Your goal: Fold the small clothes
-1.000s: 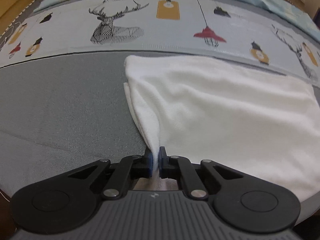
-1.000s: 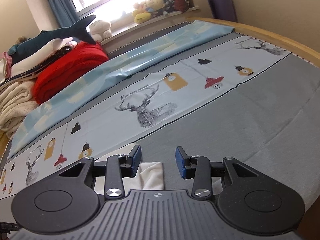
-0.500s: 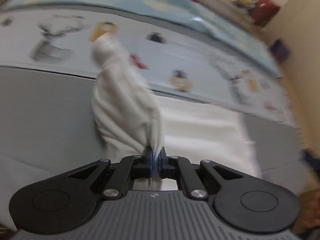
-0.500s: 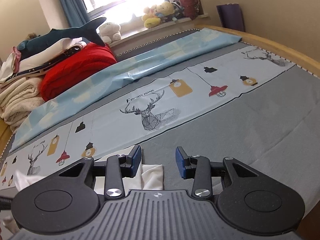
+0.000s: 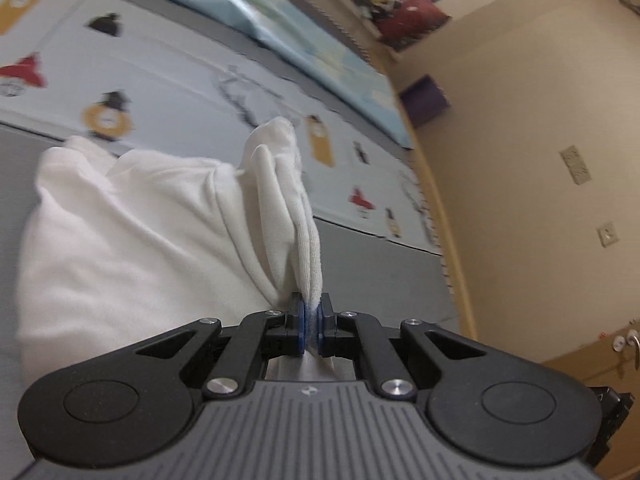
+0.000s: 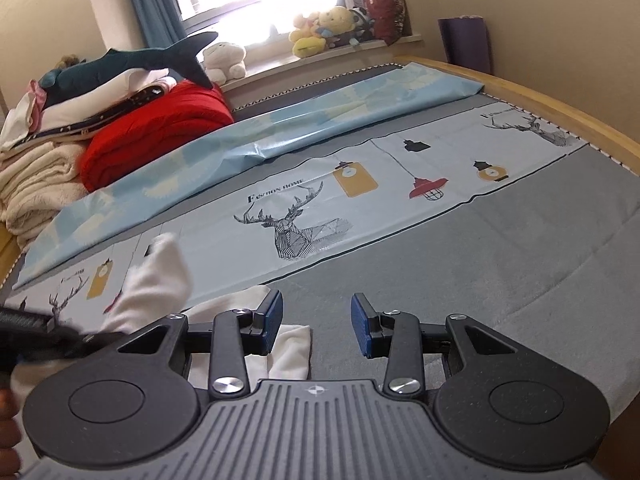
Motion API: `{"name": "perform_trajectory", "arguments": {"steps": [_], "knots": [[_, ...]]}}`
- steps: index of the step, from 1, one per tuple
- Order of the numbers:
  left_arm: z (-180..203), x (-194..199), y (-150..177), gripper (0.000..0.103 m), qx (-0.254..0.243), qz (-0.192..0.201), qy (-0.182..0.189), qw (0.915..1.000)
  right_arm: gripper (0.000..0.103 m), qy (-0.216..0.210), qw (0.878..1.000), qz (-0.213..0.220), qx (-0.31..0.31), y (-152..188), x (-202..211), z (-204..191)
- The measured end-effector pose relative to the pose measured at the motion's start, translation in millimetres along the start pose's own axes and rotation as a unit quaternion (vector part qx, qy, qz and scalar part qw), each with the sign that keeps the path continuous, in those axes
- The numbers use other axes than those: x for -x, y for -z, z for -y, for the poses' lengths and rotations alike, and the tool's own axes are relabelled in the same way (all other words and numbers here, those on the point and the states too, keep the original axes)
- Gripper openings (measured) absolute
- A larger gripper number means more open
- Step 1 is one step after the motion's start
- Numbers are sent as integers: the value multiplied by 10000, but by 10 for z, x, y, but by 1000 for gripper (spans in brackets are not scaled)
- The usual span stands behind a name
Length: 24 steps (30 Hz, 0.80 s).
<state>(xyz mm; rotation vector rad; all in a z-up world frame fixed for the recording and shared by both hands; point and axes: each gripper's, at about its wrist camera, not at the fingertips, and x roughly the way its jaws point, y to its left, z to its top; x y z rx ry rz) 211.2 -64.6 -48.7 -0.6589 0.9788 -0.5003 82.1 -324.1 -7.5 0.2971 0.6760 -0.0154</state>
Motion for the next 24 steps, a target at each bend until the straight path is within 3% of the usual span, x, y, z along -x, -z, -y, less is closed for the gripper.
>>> {"name": "perform_trajectory", "arguments": {"steps": [2, 4, 5, 10, 15, 20, 24], "knots": [[66, -53, 3, 8, 10, 89, 283, 9996, 39, -15, 10000, -19, 89, -3, -10, -30], [61, -40, -24, 22, 120, 87, 560, 9983, 39, -47, 9999, -36, 138, 3, -13, -52], [48, 12, -34, 31, 85, 125, 531, 9985, 39, -72, 9999, -53, 137, 2, -17, -54], [-148, 276, -128, 31, -215, 215, -450, 9985, 40, -267, 9995, -181, 6, 20, -52, -94], [-324, 381, -43, 31, -851, -313, -1421, 9857, 41, -825, 9901, -1115, -204, 127, -321, -201], [-377, 485, 159, 31, -1392, -574, -1814, 9718, 41, -647, 9689, -2355, 400, 392, -695, -495], [-444, 551, 201, 31, -1440, -592, -1943, 9685, 41, -412, 9525, -2896, 843, 611, -818, -667]]}}
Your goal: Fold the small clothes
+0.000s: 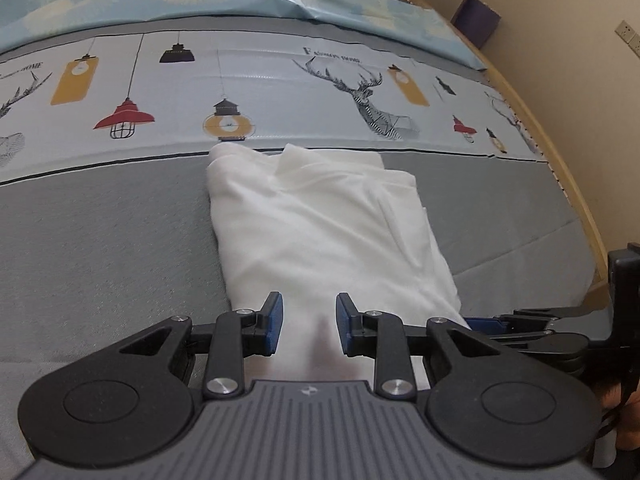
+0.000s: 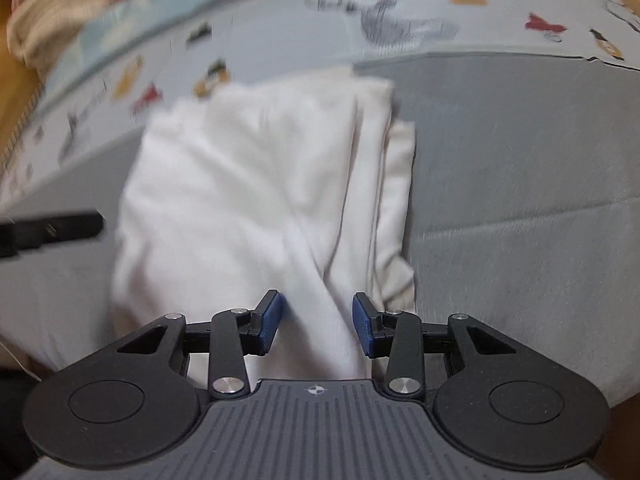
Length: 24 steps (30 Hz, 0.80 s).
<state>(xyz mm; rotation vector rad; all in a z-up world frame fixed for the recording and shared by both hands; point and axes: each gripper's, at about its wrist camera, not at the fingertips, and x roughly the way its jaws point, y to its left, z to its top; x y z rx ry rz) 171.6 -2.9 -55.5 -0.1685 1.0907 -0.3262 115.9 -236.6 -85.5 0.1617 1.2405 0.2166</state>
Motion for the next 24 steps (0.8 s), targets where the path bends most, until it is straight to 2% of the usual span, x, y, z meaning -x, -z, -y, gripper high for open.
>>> {"name": "perform_trajectory", "arguments": {"steps": [4, 5, 6, 8, 11, 13, 14, 16, 18, 20, 22, 24], "knots": [[12, -2, 0, 31, -18, -58, -41, 10000, 39, -56, 9999, 45, 113, 38, 52, -28], [31, -15, -2, 31, -30, -90, -39, 9999, 28, -76, 9999, 52, 116, 41, 63, -10], [47, -27, 1, 31, -51, -117, -31, 9999, 13, -103, 9998, 69, 135, 51, 80, 6], [86, -71, 5, 31, -128, -206, -10, 9997, 6, -210, 9995, 163, 152, 53, 128, 36], [163, -160, 39, 31, -345, -438, 70, 9984, 5, -245, 9978, 603, 133, 43, 282, 125], [207, -273, 97, 32, -517, -719, 37, 9961, 5, -273, 9974, 673, -23, 37, 337, 218], [230, -360, 145, 32, -653, -916, -78, 9936, 5, -268, 9981, 558, -38, 36, 309, 246], [273, -484, 248, 31, -961, -1162, -271, 9882, 5, -213, 9997, 17, 154, 75, 157, 213], [287, -542, 337, 33, -1239, -1303, -226, 9834, 7, -24, 9984, -193, 524, 102, 82, 104], [229, -563, 378, 33, -1409, -1461, -66, 9792, 8, -64, 9987, 14, 502, 81, 153, 100], [123, -523, 310, 33, -1317, -1592, 154, 9783, 14, -224, 9986, 469, 123, 9, 279, 214], [42, -415, 195, 33, -1227, -1364, 276, 9826, 23, -336, 9939, 970, -396, -51, 378, 376]]}}
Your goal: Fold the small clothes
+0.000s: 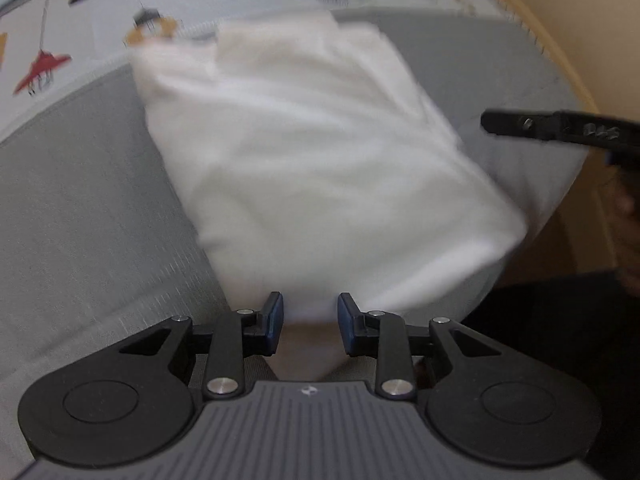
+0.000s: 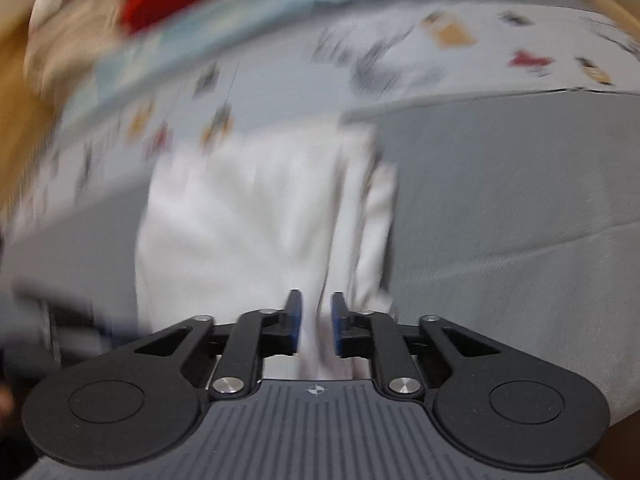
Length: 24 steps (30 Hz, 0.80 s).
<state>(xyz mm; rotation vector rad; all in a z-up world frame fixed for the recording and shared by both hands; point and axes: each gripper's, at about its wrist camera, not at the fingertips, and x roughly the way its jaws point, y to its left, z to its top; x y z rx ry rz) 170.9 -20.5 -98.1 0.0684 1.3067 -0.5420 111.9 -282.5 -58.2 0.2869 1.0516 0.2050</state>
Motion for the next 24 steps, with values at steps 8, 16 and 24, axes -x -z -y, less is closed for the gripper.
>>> {"name": "perform_trajectory", "arguments": {"steps": [8, 16, 24], "knots": [[-554, 264, 12, 42, 1117, 1253, -676, 9835, 33, -76, 9969, 538, -568, -244, -105, 83], [-774, 265, -40, 42, 1446, 1217, -578, 9803, 40, 313, 9979, 247, -510, -457, -559, -62], [-764, 302, -47, 42, 1392, 1284, -265, 9815, 2, 495, 9914, 1196, -185, -594, -531, -245]]}}
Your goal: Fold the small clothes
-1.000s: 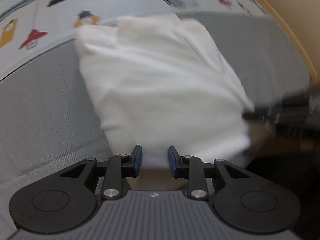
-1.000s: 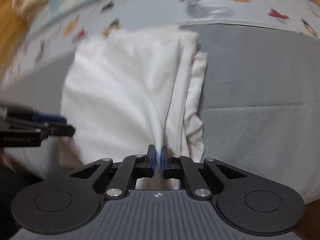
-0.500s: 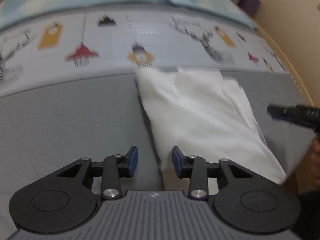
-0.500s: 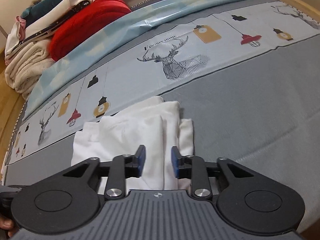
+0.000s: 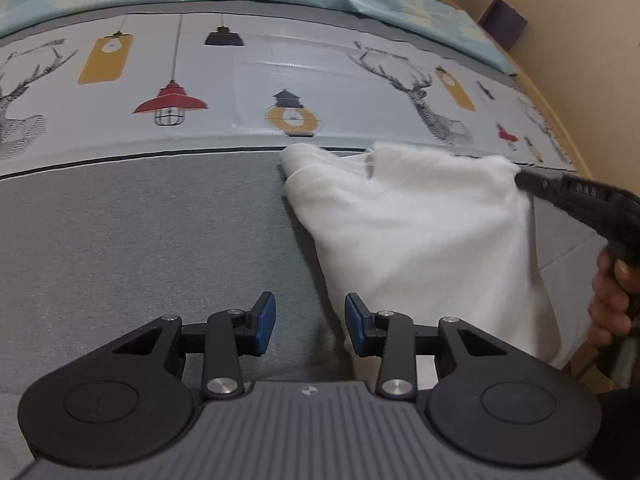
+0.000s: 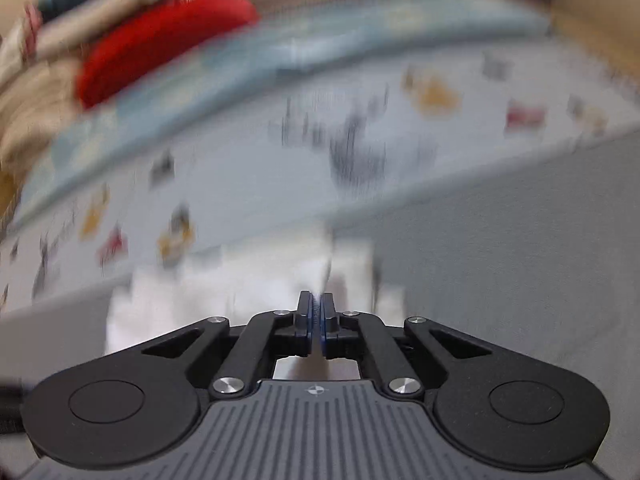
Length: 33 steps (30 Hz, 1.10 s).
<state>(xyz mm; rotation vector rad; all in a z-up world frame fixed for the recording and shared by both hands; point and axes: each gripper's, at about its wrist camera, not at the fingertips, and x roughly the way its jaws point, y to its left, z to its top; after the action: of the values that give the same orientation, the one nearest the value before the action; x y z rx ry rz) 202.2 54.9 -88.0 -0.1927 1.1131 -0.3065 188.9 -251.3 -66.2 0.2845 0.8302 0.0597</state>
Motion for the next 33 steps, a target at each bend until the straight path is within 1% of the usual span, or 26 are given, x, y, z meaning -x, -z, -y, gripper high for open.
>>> {"name": "perform_trajectory", "arguments": {"steps": [1, 2, 3, 4, 5, 6, 8, 9, 10, 11, 12, 13, 14, 15, 17, 19, 20, 22, 23, 26, 29, 31, 33], "knots": [[13, 5, 3, 43, -31, -10, 95, 9999, 2, 48, 9996, 261, -59, -30, 59, 8], [38, 6, 12, 44, -89, -32, 189, 9998, 3, 182, 9992, 364, -39, -34, 66, 14], [70, 1, 22, 44, -161, -61, 269, 9995, 3, 393, 9988, 304, 4, -24, 19, 17], [103, -5, 35, 44, -241, -94, 347, 9991, 3, 508, 9986, 140, -46, -10, -40, 36], [140, -11, 52, 44, -336, -133, 431, 9984, 4, 569, 9982, -61, -156, 3, -103, 66], [171, -20, 74, 44, -422, -170, 504, 9977, 4, 584, 9980, -156, -202, 9, -129, 81], [242, -47, 117, 45, -615, -280, 640, 9957, 5, 710, 9974, -98, -90, 8, -93, 78], [281, -72, 142, 46, -726, -351, 660, 9946, 12, 716, 9974, -57, -59, 11, -50, 79], [323, -108, 173, 47, -842, -427, 625, 9936, 19, 634, 9979, -64, -90, 12, -12, 91], [362, -151, 210, 48, -942, -502, 563, 9927, 39, 489, 9986, -103, -160, 30, 22, 109], [401, -207, 247, 52, -1041, -612, 472, 9916, 56, 274, 9991, -223, -241, 55, 57, 147], [427, -262, 276, 55, -1099, -708, 386, 9907, 59, 129, 9989, -373, -246, 76, 74, 170], [445, -327, 302, 62, -1117, -819, 276, 9900, 60, 0, 9984, -547, -174, 111, 81, 187], [435, -365, 315, 67, -1083, -893, 203, 9899, 60, -127, 9967, -799, 8, 166, 75, 182], [408, -405, 289, 69, -885, -962, 205, 9912, 60, -171, 9920, -1194, 375, 263, 46, 159], [333, -376, 228, 68, -445, -820, 328, 9951, 69, 201, 9828, -1653, 796, 403, -44, 175], [279, -351, 193, 68, -101, -686, 412, 9967, 76, 300, 9804, -1772, 809, 446, -66, 225], [168, -336, 152, 69, 502, -505, 551, 9959, 76, 217, 9839, -1716, 458, 427, -29, 330], [105, -358, 146, 69, 836, -465, 600, 9936, 76, 177, 9854, -1672, 268, 410, -10, 378], [-20, -489, 168, 69, 1492, -591, 658, 9848, 75, 98, 9854, -1700, 54, 412, -8, 412], [-35, -581, 199, 69, 1782, -680, 798, 9784, 75, -51, 9837, -1796, 67, 449, -64, 360], [-30, -626, 172, 69, 1835, -704, 861, 9767, 75, -16, 9815, -1912, 127, 477, -126, 315], [-16, -644, 192, 62, 1791, -698, 861, 9776, 76, -50, 9807, -1956, -11, 459, -126, 296]]}}
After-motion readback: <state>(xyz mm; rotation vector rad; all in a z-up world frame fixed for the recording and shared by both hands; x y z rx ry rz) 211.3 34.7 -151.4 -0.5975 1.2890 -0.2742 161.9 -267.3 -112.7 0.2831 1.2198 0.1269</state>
